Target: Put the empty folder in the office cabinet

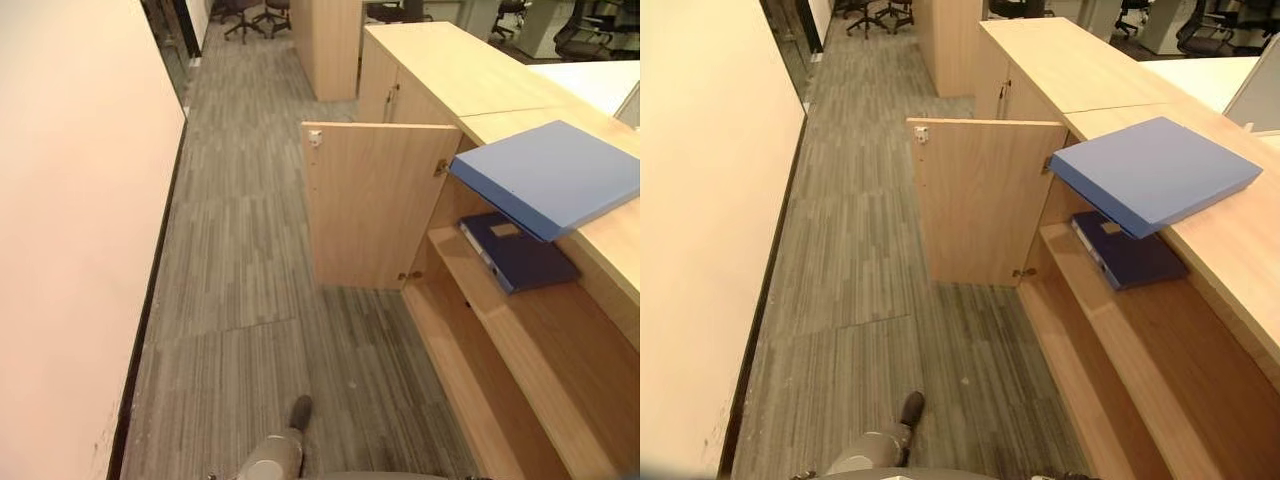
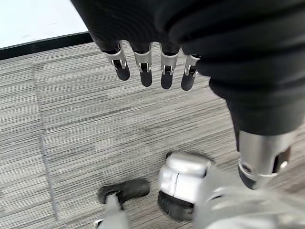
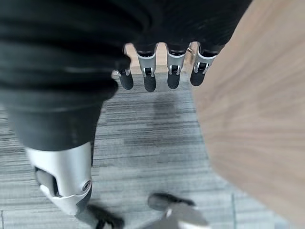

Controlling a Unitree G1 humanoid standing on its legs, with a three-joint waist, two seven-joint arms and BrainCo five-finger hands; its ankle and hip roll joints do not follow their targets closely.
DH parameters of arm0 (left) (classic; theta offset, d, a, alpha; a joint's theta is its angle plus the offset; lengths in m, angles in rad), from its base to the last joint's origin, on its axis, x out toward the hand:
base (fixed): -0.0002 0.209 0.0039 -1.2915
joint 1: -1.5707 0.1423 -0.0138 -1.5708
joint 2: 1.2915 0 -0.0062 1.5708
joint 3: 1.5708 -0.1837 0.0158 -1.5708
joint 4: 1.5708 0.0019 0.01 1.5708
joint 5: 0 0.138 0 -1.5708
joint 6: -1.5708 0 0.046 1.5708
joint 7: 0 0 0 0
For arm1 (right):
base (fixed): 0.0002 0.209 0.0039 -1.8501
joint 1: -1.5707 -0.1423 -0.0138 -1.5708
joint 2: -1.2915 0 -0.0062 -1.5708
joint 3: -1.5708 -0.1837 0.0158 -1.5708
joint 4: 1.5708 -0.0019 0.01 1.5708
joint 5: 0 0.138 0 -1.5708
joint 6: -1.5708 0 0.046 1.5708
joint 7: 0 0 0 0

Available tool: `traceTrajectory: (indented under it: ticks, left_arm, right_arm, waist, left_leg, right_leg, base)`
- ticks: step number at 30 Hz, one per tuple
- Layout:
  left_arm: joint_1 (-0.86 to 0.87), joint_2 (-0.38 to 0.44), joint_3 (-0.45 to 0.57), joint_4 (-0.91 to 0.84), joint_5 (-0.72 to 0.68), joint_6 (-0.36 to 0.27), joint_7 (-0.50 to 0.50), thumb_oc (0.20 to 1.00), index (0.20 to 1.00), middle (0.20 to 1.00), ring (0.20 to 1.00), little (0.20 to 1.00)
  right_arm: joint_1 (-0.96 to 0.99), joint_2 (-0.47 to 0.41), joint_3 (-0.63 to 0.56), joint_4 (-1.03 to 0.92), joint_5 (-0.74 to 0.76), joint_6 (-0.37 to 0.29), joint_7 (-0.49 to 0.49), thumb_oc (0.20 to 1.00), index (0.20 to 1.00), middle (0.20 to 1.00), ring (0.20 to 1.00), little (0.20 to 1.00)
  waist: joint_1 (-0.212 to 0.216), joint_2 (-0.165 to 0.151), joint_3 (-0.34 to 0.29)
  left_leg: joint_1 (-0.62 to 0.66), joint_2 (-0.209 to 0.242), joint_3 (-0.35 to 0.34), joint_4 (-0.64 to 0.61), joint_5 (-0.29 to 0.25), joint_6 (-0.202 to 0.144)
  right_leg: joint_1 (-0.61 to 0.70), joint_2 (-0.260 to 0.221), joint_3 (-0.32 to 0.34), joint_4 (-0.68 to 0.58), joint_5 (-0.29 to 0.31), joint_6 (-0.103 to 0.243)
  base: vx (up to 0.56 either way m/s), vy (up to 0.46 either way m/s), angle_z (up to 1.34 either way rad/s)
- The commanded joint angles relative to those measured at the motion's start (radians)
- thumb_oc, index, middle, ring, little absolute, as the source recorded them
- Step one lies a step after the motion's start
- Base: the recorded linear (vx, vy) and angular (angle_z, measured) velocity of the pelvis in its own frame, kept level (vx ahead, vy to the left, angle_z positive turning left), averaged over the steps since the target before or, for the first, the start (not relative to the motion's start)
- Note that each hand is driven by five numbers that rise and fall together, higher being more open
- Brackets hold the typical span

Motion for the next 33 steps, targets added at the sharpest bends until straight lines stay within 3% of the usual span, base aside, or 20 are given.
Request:
traceTrajectory:
  ticks: [1, 5, 6, 7, 8, 9, 10, 12, 13, 14, 15, 17, 20, 22, 23, 24, 25, 29, 33]
  left_arm:
    - [-0.019, 0.02, -0.011, -0.004, -0.011, -0.016, 0.01, 1.0, 1.0, 1.0, 1.0, 1.0]
    - [-0.026, 0.028, -0.011, -0.01, -0.009, -0.015, 0.012, 1.0, 1.0, 1.0, 1.0, 1.0]
    - [-0.027, 0.032, -0.014, -0.01, 0.003, -0.013, 0.017, 1.0, 1.0, 1.0, 1.0, 1.0]
    - [-0.027, 0.032, -0.014, -0.009, 0.003, -0.013, 0.017, 1.0, 1.0, 1.0, 1.0, 1.0]
    - [-0.033, 0.039, -0.017, -0.013, 0.01, -0.012, 0.015, 1.0, 1.0, 1.0, 1.0, 1.0]
    - [-0.033, 0.039, -0.017, -0.013, 0.01, -0.012, 0.015, 1.0, 1.0, 1.0, 1.0, 1.0]
    - [-0.036, 0.043, -0.021, -0.016, 0.014, -0.011, 0.015, 1.0, 1.0, 1.0, 1.0, 1.0]
    - [-0.041, 0.055, -0.029, -0.024, 0.025, -0.007, 0.016, 1.0, 1.0, 1.0, 1.0, 1.0]
    - [-0.041, 0.06, -0.028, -0.027, 0.027, -0.006, 0.017, 1.0, 1.0, 1.0, 1.0, 1.0]
    - [-0.035, 0.071, -0.021, -0.026, 0.033, -0.004, 0.014, 1.0, 1.0, 1.0, 1.0, 1.0]
    - [-0.036, 0.071, -0.021, -0.026, 0.033, -0.004, 0.014, 1.0, 1.0, 1.0, 1.0, 1.0]
    - [-0.033, 0.08, -0.021, -0.027, 0.036, -0.004, 0.011, 1.0, 1.0, 1.0, 1.0, 1.0]
    - [-0.051, 0.092, -0.018, -0.031, 0.029, -0.001, 0.01, 1.0, 1.0, 1.0, 1.0, 1.0]
    - [-0.066, 0.091, -0.023, -0.035, 0.027, 0.003, 0.011, 1.0, 1.0, 1.0, 1.0, 1.0]
    - [-0.066, 0.091, -0.023, -0.035, 0.027, 0.003, 0.011, 1.0, 1.0, 1.0, 1.0, 1.0]
    - [-0.075, 0.088, -0.025, -0.041, 0.033, 0.005, 0.01, 1.0, 1.0, 1.0, 1.0, 1.0]
    - [-0.077, 0.084, -0.026, -0.045, 0.034, 0.006, 0.008, 1.0, 1.0, 1.0, 1.0, 1.0]
    - [-0.082, 0.059, -0.045, -0.053, 0.046, -0.001, -0.001, 1.0, 1.0, 1.0, 1.0, 1.0]
    - [-0.094, 0.039, -0.063, -0.069, 0.036, -0.007, -0.011, 1.0, 1.0, 1.0, 1.0, 1.0]
  right_arm:
    - [0.048, -0.022, -0.007, -0.054, -0.012, -0.004, 0.0, 1.0, 1.0, 1.0, 1.0, 1.0]
    - [0.039, -0.019, -0.017, -0.055, 0.001, -0.002, 0.0, 1.0, 1.0, 1.0, 1.0, 1.0]
    - [0.031, -0.021, -0.034, -0.065, 0.017, -0.002, -0.002, 1.0, 1.0, 1.0, 1.0, 1.0]
    - [0.031, -0.021, -0.035, -0.065, 0.017, -0.002, -0.002, 1.0, 1.0, 1.0, 1.0, 1.0]
    - [0.022, -0.027, -0.044, -0.078, 0.026, -0.006, -0.005, 1.0, 1.0, 1.0, 1.0, 1.0]
    - [0.022, -0.027, -0.044, -0.078, 0.026, -0.006, -0.005, 1.0, 1.0, 1.0, 1.0, 1.0]
    - [0.017, -0.029, -0.045, -0.084, 0.028, -0.007, -0.007, 1.0, 1.0, 1.0, 1.0, 1.0]
    - [0.0, -0.032, -0.038, -0.093, 0.025, -0.009, -0.011, 1.0, 1.0, 1.0, 1.0, 1.0]
    - [-0.006, -0.033, -0.032, -0.098, 0.023, -0.009, -0.011, 1.0, 1.0, 1.0, 1.0, 1.0]
    - [-0.009, -0.032, -0.02, -0.113, 0.016, -0.014, -0.013, 1.0, 1.0, 1.0, 1.0, 1.0]
    - [-0.01, -0.032, -0.02, -0.113, 0.016, -0.014, -0.013, 1.0, 1.0, 1.0, 1.0, 1.0]
    - [-0.015, -0.033, -0.005, -0.128, 0.007, -0.018, -0.014, 1.0, 1.0, 1.0, 1.0, 1.0]
    - [-0.054, -0.036, 0.023, -0.149, -0.003, -0.019, -0.019, 1.0, 1.0, 1.0, 1.0, 1.0]
    - [-0.078, -0.037, 0.033, -0.156, -0.001, -0.018, -0.025, 1.0, 1.0, 1.0, 1.0, 1.0]
    - [-0.078, -0.037, 0.033, -0.156, -0.001, -0.018, -0.025, 1.0, 1.0, 1.0, 1.0, 1.0]
    - [-0.083, -0.034, 0.037, -0.157, 0.0, -0.016, -0.028, 1.0, 1.0, 1.0, 1.0, 1.0]
    - [-0.082, -0.032, 0.037, -0.153, 0.002, -0.014, -0.029, 1.0, 1.0, 1.0, 1.0, 1.0]
    - [-0.045, -0.026, 0.034, -0.127, 0.012, -0.014, -0.037, 1.0, 1.0, 1.0, 1.0, 1.0]
    - [-0.022, -0.023, 0.017, -0.113, 0.041, -0.016, -0.041, 1.0, 1.0, 1.0, 1.0, 1.0]
  waist:
    - [-0.016, 0.035, -0.044]
    - [-0.016, 0.029, -0.061]
    - [-0.027, 0.036, -0.07]
    - [-0.026, 0.036, -0.07]
    - [-0.035, 0.047, -0.068]
    - [-0.034, 0.047, -0.068]
    - [-0.041, 0.053, -0.061]
    - [-0.045, 0.076, -0.043]
    - [-0.045, 0.088, -0.039]
    - [-0.04, 0.096, -0.031]
    - [-0.041, 0.097, -0.033]
    - [-0.04, 0.088, -0.038]
    - [-0.051, 0.102, -0.005]
    - [-0.063, 0.103, 0.023]
    - [-0.063, 0.103, 0.023]
    - [-0.064, 0.087, 0.031]
    - [-0.067, 0.083, 0.032]
    - [-0.077, 0.05, 0.013]
    - [-0.095, 0.024, 0.012]
  left_leg:
    - [-0.03, 0.086, 0.014, 0.052, -0.02, -0.054]
    - [-0.026, 0.063, 0.061, 0.087, -0.075, -0.019]
    - [0.0, 0.038, 0.102, 0.093, -0.118, 0.014]
    - [0.001, 0.038, 0.103, 0.093, -0.118, 0.014]
    - [0.025, 0.026, 0.121, 0.086, -0.141, 0.035]
    - [0.026, 0.026, 0.122, 0.086, -0.142, 0.035]
    - [0.043, 0.022, 0.132, 0.081, -0.152, 0.044]
    - [0.083, 0.024, 0.159, 0.059, -0.165, 0.064]
    - [0.1, 0.03, 0.171, 0.046, -0.166, 0.068]
    - [0.151, 0.031, 0.211, 0.005, -0.175, 0.068]
    - [0.149, 0.033, 0.21, 0.005, -0.174, 0.068]
    - [0.186, 0.027, 0.246, -0.041, -0.187, 0.056]
    - [0.221, 0.057, 0.308, -0.083, -0.19, 0.036]
    - [0.258, 0.07, 0.35, -0.09, -0.203, 0.029]
    - [0.258, 0.07, 0.35, -0.09, -0.203, 0.029]
    - [0.279, 0.07, 0.385, -0.091, -0.22, 0.024]
    - [0.292, 0.076, 0.396, -0.09, -0.227, 0.021]
    - [0.314, 0.082, 0.428, -0.046, -0.278, 0.016]
    - [0.27, 0.131, 0.462, 0.143, -0.358, -0.006]
  right_leg:
    - [-0.026, -0.155, 0.09, 0.093, 0.038, 0.089]
    - [-0.061, -0.207, 0.119, 0.144, 0.104, 0.124]
    - [-0.105, -0.246, 0.142, 0.209, 0.189, 0.162]
    - [-0.106, -0.247, 0.144, 0.209, 0.188, 0.162]
    - [-0.15, -0.266, 0.152, 0.289, 0.249, 0.178]
    - [-0.151, -0.266, 0.153, 0.29, 0.248, 0.178]
    - [-0.179, -0.275, 0.149, 0.346, 0.285, 0.179]
    - [-0.23, -0.308, 0.087, 0.446, 0.33, 0.15]
    - [-0.251, -0.322, 0.038, 0.476, 0.325, 0.139]
    - [-0.254, -0.37, -0.109, 0.482, 0.284, 0.121]
    - [-0.254, -0.368, -0.11, 0.48, 0.286, 0.121]
    - [-0.249, -0.376, -0.213, 0.425, 0.244, 0.137]
    - [-0.377, -0.336, -0.335, 0.41, 0.165, 0.148]
    - [-0.438, -0.321, -0.433, 0.371, 0.176, 0.155]
    - [-0.438, -0.321, -0.433, 0.371, 0.176, 0.155]
    - [-0.442, -0.318, -0.523, 0.287, 0.188, 0.16]
    - [-0.423, -0.31, -0.545, 0.245, 0.194, 0.155]
    - [-0.343, -0.251, -0.493, 0.092, 0.193, 0.131]
    - [-0.301, -0.225, -0.453, 0.06, 0.182, 0.113]
  base:
    - [0.42, 0.311, -0.37]
    - [0.26, 0.225, -0.61]
    - [0.25, 0.266, -0.41]
    - [0.39, 0.43, -0.79]
    - [0.15, 0.165, -0.67]
    - [0.2, 0.25, -0.53]
    - [0.12, 0.183, -0.1]
    - [0.16, 0.262, -0.05]
    - [0.22, 0.326, -0.33]
    - [0.17, 0.239, -0.39]
    - [0.2, 0.212, -0.63]
    - [0.14, 0.065, -0.98]
    - [0.07, 0.039, -1.18]
    - [0.07, 0.009, -0.92]
    - [0.11, -0.046, -0.53]
    - [0.11, -0.088, -0.25]
    - [0.16, -0.136, -0.28]
    - [0.14, -0.158, -0.42]
    - [0.13, -0.156, -0.32]
